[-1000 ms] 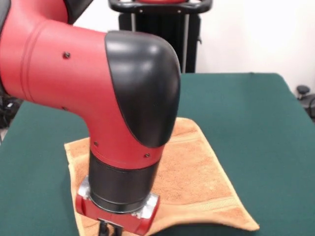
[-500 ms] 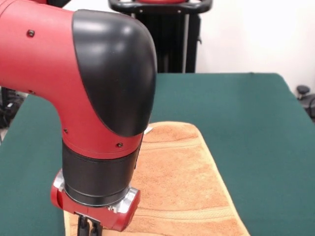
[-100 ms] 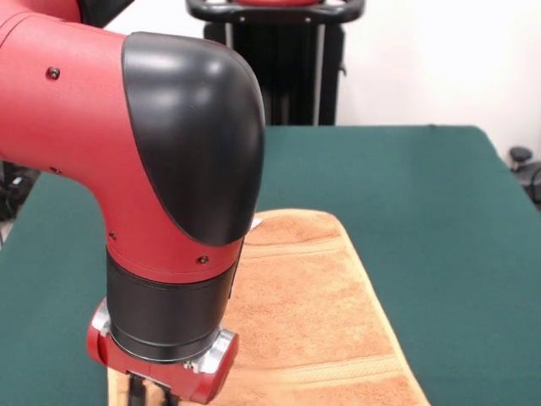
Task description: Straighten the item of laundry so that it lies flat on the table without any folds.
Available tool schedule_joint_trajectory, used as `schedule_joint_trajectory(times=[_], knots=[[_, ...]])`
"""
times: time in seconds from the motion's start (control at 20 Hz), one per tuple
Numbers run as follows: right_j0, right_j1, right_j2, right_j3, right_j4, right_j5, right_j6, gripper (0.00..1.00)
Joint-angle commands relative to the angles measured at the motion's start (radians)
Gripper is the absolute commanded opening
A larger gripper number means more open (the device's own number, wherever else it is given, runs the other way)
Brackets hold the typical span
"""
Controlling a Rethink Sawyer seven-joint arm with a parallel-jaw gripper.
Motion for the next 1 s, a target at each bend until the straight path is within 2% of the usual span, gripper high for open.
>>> schedule_joint_trajectory(times=[0.05,0.4,0.65,0.7,0.85,1.0], knots=[[0.016,0.003,0.127,0.074,-0.049,0.054,-0.215,1.0],[0.009,-0.001,0.179,0.074,-0.108,0.111,-0.241,1.0],[0.007,0.009,0.2,0.084,-0.136,0.085,-0.28,1.0],[0.004,0.004,0.218,0.086,-0.164,0.11,-0.276,0.0],[0.004,0.003,0.217,0.087,-0.167,0.103,-0.265,0.0],[-0.003,0.003,0.258,0.095,-0.179,0.101,-0.243,0.0]])
